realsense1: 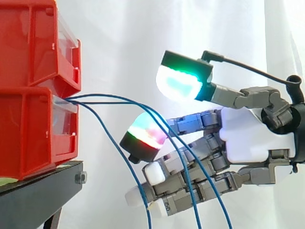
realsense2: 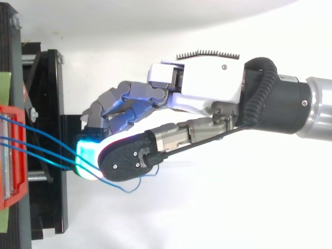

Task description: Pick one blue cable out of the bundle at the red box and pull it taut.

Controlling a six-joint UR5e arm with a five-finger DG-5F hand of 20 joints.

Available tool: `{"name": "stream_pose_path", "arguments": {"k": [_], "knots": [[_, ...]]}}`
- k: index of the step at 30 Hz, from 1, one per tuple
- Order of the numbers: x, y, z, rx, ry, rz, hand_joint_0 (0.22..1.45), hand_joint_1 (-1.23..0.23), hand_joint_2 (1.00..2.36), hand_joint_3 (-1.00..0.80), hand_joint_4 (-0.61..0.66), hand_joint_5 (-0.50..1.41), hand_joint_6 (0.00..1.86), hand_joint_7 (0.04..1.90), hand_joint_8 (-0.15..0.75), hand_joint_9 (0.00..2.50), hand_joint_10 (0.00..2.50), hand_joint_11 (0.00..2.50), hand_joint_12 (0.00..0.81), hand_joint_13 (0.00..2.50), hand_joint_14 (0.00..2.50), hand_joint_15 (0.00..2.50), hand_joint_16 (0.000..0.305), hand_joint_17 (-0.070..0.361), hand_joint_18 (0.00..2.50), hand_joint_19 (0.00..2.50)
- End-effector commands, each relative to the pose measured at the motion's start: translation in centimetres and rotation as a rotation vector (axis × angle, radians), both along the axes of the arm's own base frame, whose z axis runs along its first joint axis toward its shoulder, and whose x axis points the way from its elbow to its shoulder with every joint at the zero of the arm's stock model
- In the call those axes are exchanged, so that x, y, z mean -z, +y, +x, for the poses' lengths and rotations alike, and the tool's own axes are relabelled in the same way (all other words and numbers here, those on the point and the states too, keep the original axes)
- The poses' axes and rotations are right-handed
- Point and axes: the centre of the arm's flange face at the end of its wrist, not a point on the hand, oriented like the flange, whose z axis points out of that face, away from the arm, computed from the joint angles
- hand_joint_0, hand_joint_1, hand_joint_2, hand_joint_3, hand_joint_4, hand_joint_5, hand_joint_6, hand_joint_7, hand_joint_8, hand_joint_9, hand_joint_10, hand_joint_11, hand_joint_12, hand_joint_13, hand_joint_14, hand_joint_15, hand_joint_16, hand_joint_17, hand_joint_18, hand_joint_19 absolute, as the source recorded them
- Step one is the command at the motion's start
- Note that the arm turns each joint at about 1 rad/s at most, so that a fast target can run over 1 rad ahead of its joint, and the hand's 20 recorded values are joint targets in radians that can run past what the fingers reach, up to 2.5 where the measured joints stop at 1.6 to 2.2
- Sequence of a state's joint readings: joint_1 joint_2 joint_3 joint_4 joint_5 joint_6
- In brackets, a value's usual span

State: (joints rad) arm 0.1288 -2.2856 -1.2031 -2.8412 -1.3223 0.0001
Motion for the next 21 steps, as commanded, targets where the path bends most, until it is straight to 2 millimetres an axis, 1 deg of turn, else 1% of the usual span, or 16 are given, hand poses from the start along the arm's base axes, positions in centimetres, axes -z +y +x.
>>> {"name": "stream_pose_path", "arguments": {"k": [1, 2, 6, 8, 12, 13, 17, 21], "knots": [[-0.02, 0.00, 0.01, 0.000, -0.001, 0.000, 0.44, -0.53, 1.00, -0.50, 0.14, -0.18, 0.87, 0.86, 0.348, 0.72, 0.01, 0.73, 0.434, 0.29, 0.01, 0.21, 0.064, 0.145, 0.31, 0.16], [-0.02, 0.00, 0.01, 0.000, -0.001, 0.000, 0.44, -0.58, 1.00, -0.50, 0.13, -0.18, 0.88, 0.86, 0.349, 0.74, 0.01, 0.76, 0.435, 0.30, 0.01, 0.21, 0.064, 0.144, 0.32, 0.16], [-0.02, 0.12, 0.02, -0.002, -0.001, 0.000, 0.47, -0.70, 1.00, -0.50, 0.12, -0.18, 0.91, 0.89, 0.339, 0.79, 0.01, 0.88, 0.422, 0.34, 0.01, 0.20, 0.061, 0.137, 0.38, 0.13], [-0.02, 0.12, 0.02, -0.002, -0.001, 0.000, 0.53, -0.76, 1.00, -0.50, 0.11, -0.19, 0.92, 0.91, 0.321, 0.79, 0.01, 0.92, 0.400, 0.35, 0.01, 0.20, 0.056, 0.126, 0.38, 0.12], [-0.02, 0.12, 0.02, -0.002, -0.001, 0.002, 0.62, -0.78, 1.00, -0.50, 0.11, -0.18, 0.93, 0.90, 0.309, 0.80, 0.01, 0.92, 0.389, 0.36, 0.01, 0.18, 0.054, 0.121, 0.39, 0.11], [-0.02, 0.12, 0.02, -0.002, -0.001, 0.002, 0.64, -0.77, 1.00, -0.45, 0.09, -0.18, 0.93, 0.93, 0.309, 0.79, 0.01, 0.93, 0.388, 0.36, 0.01, 0.18, 0.054, 0.121, 0.40, 0.10], [-0.02, 0.24, 0.03, -0.003, -0.001, 0.002, 0.65, -0.77, 1.01, -0.35, 0.04, -0.19, 0.94, 0.98, 0.307, 0.79, 0.01, 0.92, 0.389, 0.36, 0.01, 0.18, 0.054, 0.122, 0.41, 0.11], [-0.02, 0.12, 0.02, -0.001, -0.001, 0.003, 0.64, -0.77, 1.01, -0.30, 0.01, -0.19, 0.95, 0.95, 0.306, 0.79, 0.01, 0.92, 0.388, 0.36, 0.01, 0.19, 0.054, 0.122, 0.41, 0.12]]}}
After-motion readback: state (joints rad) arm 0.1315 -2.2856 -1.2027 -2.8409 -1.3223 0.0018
